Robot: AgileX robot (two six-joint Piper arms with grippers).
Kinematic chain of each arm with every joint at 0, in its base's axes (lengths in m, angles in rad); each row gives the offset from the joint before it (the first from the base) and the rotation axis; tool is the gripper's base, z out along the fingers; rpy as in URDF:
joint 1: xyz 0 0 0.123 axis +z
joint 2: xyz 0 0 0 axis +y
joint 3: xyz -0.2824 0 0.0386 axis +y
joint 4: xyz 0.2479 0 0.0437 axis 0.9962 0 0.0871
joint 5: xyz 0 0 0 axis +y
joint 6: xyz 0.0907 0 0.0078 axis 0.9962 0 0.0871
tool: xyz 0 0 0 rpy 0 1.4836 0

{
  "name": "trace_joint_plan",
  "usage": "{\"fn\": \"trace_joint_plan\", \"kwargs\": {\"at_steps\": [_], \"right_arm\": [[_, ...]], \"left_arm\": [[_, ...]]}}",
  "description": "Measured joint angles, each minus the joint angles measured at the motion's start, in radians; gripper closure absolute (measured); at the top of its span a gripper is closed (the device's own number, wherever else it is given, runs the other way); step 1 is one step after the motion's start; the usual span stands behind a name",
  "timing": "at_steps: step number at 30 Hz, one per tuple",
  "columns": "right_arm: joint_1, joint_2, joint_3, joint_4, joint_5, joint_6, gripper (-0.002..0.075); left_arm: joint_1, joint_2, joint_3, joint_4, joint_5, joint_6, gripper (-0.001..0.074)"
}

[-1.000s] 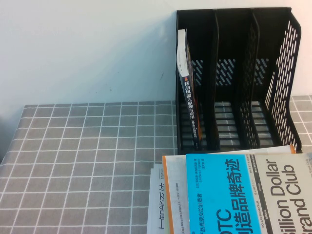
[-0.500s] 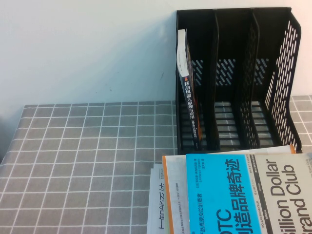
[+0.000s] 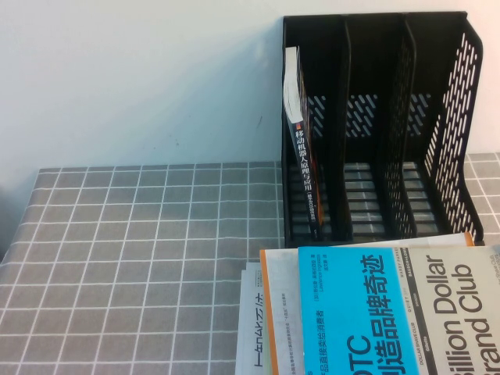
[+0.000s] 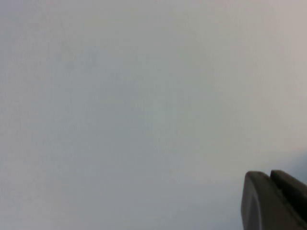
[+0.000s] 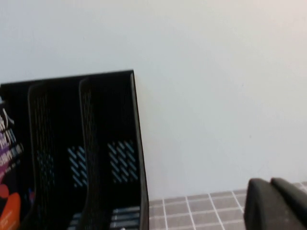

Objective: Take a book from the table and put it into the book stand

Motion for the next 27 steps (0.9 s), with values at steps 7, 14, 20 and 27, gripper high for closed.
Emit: {"fn": "trace_joint_plan", "kwargs": {"at_steps": [7,14,20,27], "right_arm": [[0.000,0.000,-0.030,0.002,-0.063,0.006,0.0729],[0.000,0.108,-0.353,0.002,0.316,-0.061,0.0729],[0.000,0.414,-0.618,0.002,0.698,-0.095,0.0729],[0.000,0.839,-0.726,0.151,0.796,-0.220,0.0729]], "left_arm": [[0.000,-0.002,-0.037,0.017,0.036,-0.113,0.0735],[0.000,0.100,-0.338,0.114,0.375,-0.120,0.0735],[0.000,0.376,-0.474,-0.079,0.646,-0.134,0.0736],[0.000,0.660,-0.500,-0.552,0.765,0.117,0.0736]]}}
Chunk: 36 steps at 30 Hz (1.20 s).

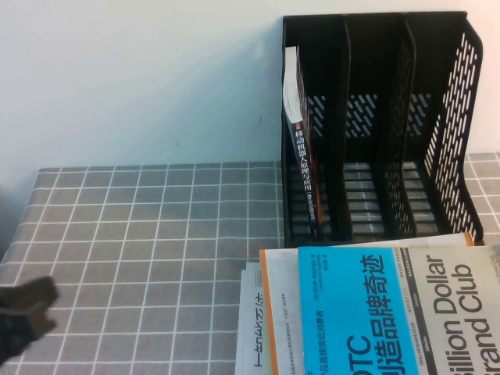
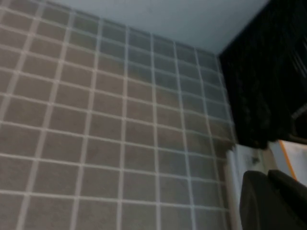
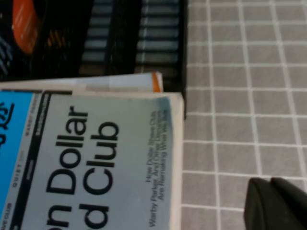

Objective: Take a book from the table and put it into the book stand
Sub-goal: Push book with right arm

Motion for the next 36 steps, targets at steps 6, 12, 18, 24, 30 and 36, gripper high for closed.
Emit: {"fn": "trace_joint_plan", "kwargs": {"at_steps": [6,12,18,24,30,36], "right_arm": [[0.000,0.322,-0.038,0.215,0.002,-0.204,0.0729],[0.000,0.425,-0.040,0.275,0.016,-0.259,0.0729],[0.038,0.425,-0.042,0.310,0.019,-0.271,0.0729],[0.176,0.465,-0.042,0.373,0.000,-0.243,0.0729],[0.295,0.478,-0.042,0.396,-0.065,-0.200,0.0729],[0.313,0.504,-0.042,0.396,-0.066,-0.214,0.0729]], "left_arm": [[0.000,0.124,0.000,-0.502,0.147,0.412,0.0736],[0.000,0.184,0.000,-0.851,0.214,0.652,0.0736],[0.000,0.233,0.000,-0.926,0.305,0.678,0.0736],[0.000,0.336,0.000,-0.942,0.445,0.682,0.0736],[0.000,0.460,0.000,-0.944,0.487,0.659,0.0674],[0.000,0.612,-0.002,-0.947,0.580,0.688,0.0259]]}}
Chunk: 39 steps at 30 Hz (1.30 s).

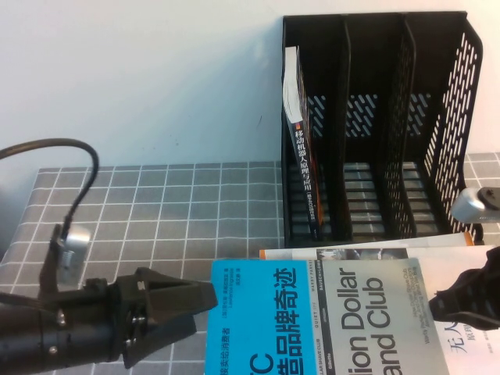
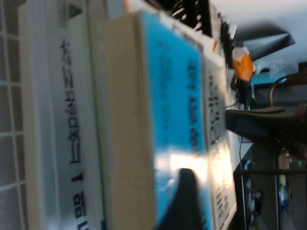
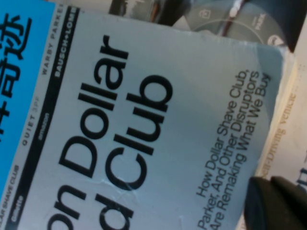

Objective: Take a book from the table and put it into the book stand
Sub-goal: Push book with right arm, then pick up the book with your left arm

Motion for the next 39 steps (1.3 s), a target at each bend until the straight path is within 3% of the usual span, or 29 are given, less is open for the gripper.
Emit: {"fn": "trace_joint_plan", "kwargs": {"at_steps": [2,5,12,20,24,30,39], "right_arm": [[0.000,0.010,-0.002,0.000,0.000,-0.012,0.0729],[0.001,0.024,-0.004,-0.005,0.000,-0.025,0.0729],[0.001,0.031,-0.006,-0.012,0.004,-0.039,0.0729],[0.002,0.031,-0.006,-0.012,0.004,-0.044,0.0729],[0.002,0.031,-0.006,-0.012,0.004,-0.049,0.0729],[0.002,0.031,-0.006,-0.012,0.004,-0.066,0.0729],[0.002,-0.079,-0.039,-0.115,0.006,-0.079,0.0729]], "left_arm": [[0.000,0.053,-0.006,0.000,0.011,0.022,0.0140],[0.002,0.129,-0.008,0.000,0.013,0.045,0.0082],[0.020,0.292,-0.010,-0.044,0.073,0.126,0.0109],[-0.040,0.442,-0.017,-0.100,0.143,0.239,0.0136],[-0.042,0.454,-0.017,-0.106,0.143,0.256,0.0224],[-0.042,0.454,-0.017,-0.113,0.170,0.262,0.0550],[-0.044,0.351,-0.027,-0.090,0.142,0.150,0.0543]]}}
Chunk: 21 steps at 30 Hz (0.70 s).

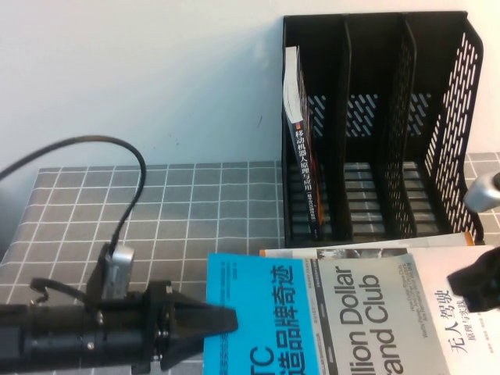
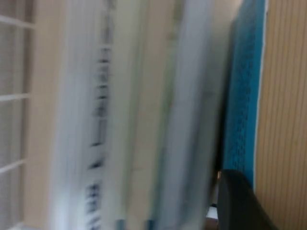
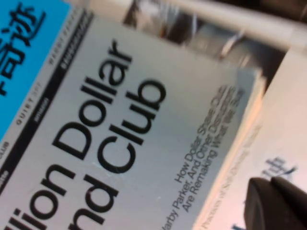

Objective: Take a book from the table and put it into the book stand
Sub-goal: Pick up the book with your left arm, then place the book on the book shelf

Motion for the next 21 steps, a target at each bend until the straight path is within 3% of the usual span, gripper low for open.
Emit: {"fn": "trace_joint_plan", "kwargs": {"at_steps": [11,16,21], "right_arm": [[0.000,-0.257,-0.009,-0.036,0.002,0.000,0.0729],[0.000,-0.268,-0.009,-0.036,0.004,0.000,0.0729],[0.000,-0.268,-0.009,-0.011,-0.016,-0.002,0.0729]], "left_arm": [[-0.006,-0.321,-0.300,0.098,-0.126,-0.308,0.0547],[-0.018,-0.331,-0.522,0.102,-0.299,-0.372,0.0547],[-0.093,-0.300,-0.726,0.218,-0.429,-0.415,0.0547]]}}
